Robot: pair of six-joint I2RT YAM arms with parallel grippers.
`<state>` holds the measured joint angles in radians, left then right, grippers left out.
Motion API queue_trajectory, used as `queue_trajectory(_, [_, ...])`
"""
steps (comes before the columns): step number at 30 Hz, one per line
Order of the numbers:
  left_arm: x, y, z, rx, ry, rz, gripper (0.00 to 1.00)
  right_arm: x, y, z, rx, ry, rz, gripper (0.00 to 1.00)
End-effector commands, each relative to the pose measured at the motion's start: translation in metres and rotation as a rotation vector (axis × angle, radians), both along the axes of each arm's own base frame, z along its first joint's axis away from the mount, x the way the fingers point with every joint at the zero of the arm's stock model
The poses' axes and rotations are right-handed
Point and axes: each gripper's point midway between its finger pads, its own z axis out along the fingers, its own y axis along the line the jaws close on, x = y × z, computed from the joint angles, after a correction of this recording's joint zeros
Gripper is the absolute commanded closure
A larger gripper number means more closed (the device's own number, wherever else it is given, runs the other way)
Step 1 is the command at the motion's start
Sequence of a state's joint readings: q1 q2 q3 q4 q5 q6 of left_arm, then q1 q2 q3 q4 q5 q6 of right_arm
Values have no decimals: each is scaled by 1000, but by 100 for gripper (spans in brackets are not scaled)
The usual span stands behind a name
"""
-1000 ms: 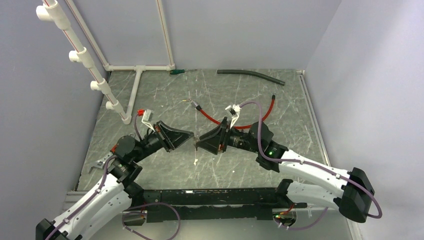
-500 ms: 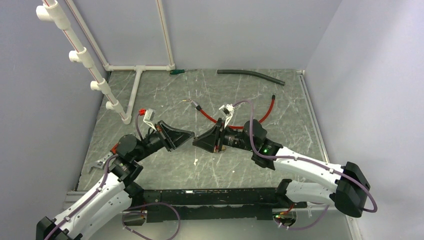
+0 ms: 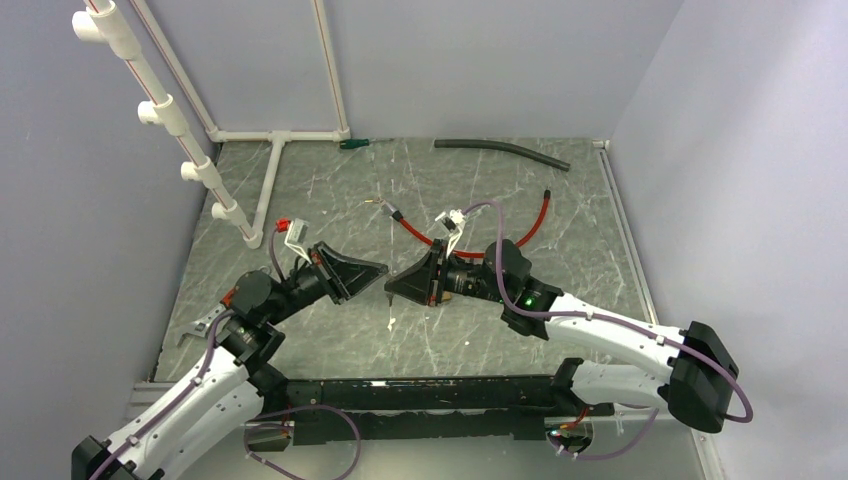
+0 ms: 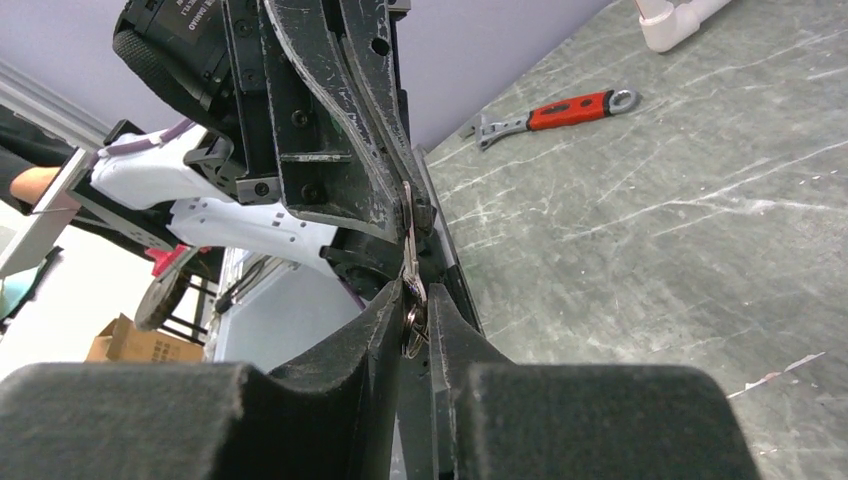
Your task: Unlock with the key
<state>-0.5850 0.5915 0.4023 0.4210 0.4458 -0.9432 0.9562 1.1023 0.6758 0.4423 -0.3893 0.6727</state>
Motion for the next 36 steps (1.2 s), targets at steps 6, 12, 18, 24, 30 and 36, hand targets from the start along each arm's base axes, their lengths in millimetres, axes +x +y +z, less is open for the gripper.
queue_trajectory(6, [-2, 4, 12, -13, -56, 18, 100, -2, -1, 33, 64, -59, 1, 58])
queue_trajectory(12, [-2, 3, 13, -9, -55, 15, 100, -1, -7, 35, 73, -66, -30, 59])
queue_trajectory(18, [-2, 3, 11, -19, -54, 13, 100, 0, -10, 38, 84, -70, -42, 68])
queue_trajectory(24, [-2, 1, 10, -23, -50, 4, 100, -1, -3, 32, 79, -51, -13, 72])
queue_trajectory(30, [-3, 2, 11, -23, -52, 3, 100, 0, -2, 32, 79, -53, -15, 74])
queue_trajectory(36, [-3, 2, 12, -28, -56, 1, 100, 0, -2, 32, 77, -53, -18, 80])
